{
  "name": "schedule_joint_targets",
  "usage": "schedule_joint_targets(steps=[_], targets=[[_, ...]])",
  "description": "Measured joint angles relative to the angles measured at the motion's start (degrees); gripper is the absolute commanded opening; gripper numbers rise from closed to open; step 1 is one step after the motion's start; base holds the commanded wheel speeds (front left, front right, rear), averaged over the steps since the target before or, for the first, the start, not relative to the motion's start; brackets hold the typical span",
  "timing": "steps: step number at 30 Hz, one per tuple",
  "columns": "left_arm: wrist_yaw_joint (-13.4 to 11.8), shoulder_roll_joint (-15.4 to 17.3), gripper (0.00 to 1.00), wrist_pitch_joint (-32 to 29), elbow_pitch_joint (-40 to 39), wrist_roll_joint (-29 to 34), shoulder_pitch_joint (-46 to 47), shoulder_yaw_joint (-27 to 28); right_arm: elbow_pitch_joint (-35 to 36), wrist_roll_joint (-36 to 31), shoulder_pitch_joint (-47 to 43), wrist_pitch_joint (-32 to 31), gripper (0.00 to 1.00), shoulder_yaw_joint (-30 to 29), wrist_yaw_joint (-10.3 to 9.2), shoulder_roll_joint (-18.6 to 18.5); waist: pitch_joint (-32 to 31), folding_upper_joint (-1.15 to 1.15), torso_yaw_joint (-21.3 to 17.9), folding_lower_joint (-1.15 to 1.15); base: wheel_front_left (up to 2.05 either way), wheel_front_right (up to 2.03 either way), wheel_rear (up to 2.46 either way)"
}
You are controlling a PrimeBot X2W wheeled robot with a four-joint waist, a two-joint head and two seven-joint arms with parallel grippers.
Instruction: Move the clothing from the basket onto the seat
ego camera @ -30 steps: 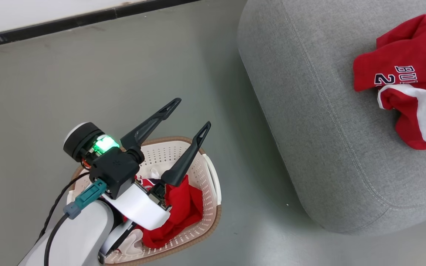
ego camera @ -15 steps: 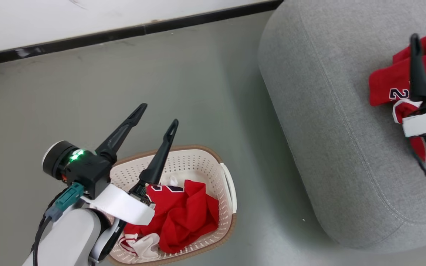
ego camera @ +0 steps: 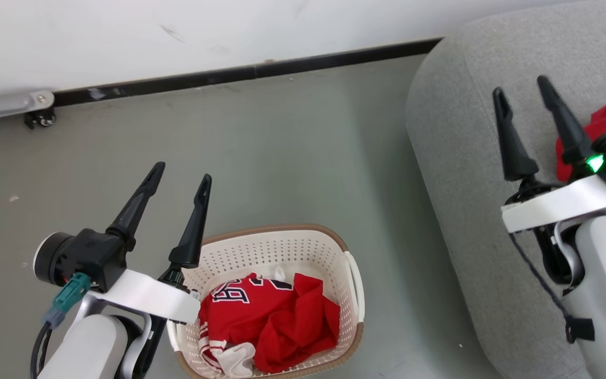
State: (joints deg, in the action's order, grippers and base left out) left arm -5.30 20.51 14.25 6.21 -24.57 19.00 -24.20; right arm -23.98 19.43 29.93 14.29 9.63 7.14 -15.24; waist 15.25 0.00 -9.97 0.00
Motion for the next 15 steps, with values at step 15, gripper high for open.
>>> schedule_joint_targets(steps=[15], targets=[[-2.53, -2.99, 1.00, 0.22, -1.03, 0.25, -7.20, 5.71, 0.02, -1.56, -6.67, -0.01, 1.00, 1.65, 0.00, 4.38, -5.62, 0.00, 5.57, 0.00, 0.00, 0.00, 0.00]])
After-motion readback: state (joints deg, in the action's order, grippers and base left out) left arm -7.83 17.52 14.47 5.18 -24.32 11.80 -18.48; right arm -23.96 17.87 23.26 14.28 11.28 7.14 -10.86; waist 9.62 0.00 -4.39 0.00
